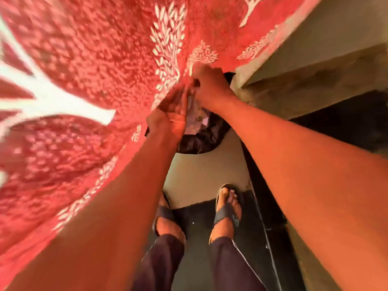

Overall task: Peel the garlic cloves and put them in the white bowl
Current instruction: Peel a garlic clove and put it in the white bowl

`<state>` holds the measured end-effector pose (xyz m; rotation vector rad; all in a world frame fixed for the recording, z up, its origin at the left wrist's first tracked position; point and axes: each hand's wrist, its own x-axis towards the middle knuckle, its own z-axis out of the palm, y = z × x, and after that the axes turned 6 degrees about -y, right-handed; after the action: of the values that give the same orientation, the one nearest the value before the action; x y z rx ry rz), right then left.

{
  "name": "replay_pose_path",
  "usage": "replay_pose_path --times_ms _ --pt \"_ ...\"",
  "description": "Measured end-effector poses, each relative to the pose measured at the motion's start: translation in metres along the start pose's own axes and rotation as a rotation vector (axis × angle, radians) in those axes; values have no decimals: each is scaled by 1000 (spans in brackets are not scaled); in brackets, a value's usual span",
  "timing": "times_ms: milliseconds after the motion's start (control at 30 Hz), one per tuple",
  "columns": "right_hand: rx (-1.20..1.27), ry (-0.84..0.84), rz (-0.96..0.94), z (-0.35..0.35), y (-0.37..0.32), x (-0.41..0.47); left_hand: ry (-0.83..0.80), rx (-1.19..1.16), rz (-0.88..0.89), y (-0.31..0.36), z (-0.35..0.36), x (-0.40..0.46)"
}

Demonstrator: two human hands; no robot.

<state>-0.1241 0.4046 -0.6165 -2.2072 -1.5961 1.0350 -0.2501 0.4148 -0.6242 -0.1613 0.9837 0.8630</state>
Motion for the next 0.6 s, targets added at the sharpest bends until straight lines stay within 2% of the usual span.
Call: replay_pose_path --times_ms 133,233,300,367,433,467,533,600 --pt "60 95 122 14 6 -1 84 134 -20 1 -9 19" --pt "262 174 -39 38 -17 -23 -8 283 -108 -2 -12 23" --pt "349 5 -62 58 -21 -36 -49 440 -154 1 -9 20" --pt "284 -116 102 69 -8 -38 -55 474 -152 5 -4 20" --pt "328 -45 177 68 -3 -38 -37 369 -150 8 -1 26" --pt "388 -5 105 65 -9 -41 -44 358 -173 11 1 29" --pt "457 -50 -38 66 -18 -46 -67 415 -241 14 2 33" --pt "410 -120 2 71 -12 -43 -101 432 -317 17 1 30"
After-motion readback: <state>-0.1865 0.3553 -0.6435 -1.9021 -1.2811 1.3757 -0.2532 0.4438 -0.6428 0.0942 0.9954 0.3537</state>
